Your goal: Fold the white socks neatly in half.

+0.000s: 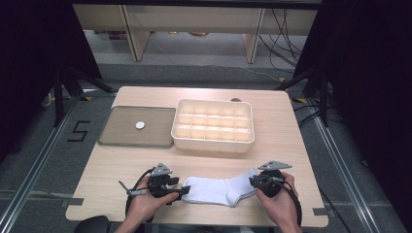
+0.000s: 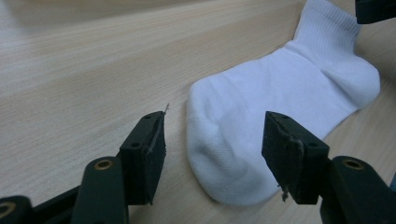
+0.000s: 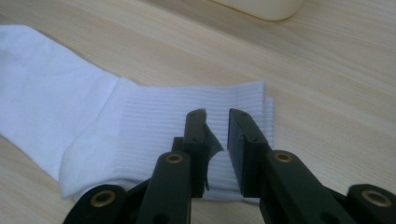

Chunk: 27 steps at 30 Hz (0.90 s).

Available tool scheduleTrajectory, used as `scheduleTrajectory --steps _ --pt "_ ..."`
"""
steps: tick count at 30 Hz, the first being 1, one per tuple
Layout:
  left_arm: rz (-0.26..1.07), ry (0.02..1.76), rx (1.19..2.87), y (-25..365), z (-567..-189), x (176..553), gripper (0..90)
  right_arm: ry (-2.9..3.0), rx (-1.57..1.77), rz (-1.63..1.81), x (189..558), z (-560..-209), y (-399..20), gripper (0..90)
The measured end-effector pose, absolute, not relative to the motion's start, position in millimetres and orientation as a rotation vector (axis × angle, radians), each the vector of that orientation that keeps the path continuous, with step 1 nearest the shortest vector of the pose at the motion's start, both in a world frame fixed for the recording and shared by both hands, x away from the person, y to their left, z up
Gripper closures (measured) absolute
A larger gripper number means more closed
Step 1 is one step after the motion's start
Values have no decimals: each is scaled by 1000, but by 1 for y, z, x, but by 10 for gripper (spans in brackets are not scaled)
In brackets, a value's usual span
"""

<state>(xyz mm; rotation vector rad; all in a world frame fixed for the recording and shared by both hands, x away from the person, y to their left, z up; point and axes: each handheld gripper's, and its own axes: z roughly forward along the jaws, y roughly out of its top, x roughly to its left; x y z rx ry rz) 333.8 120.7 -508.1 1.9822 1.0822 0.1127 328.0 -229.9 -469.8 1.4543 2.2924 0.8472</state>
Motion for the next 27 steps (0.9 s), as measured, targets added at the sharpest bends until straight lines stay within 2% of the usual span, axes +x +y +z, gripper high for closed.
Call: scheduleTrajectory --steps 18,27 --pt "91 1093 2032 113 -508 334 425 2330 1417 863 326 -462 -217 774" --pt "95 1105 2067 110 -510 333 524 2345 1419 859 327 -462 -217 769"
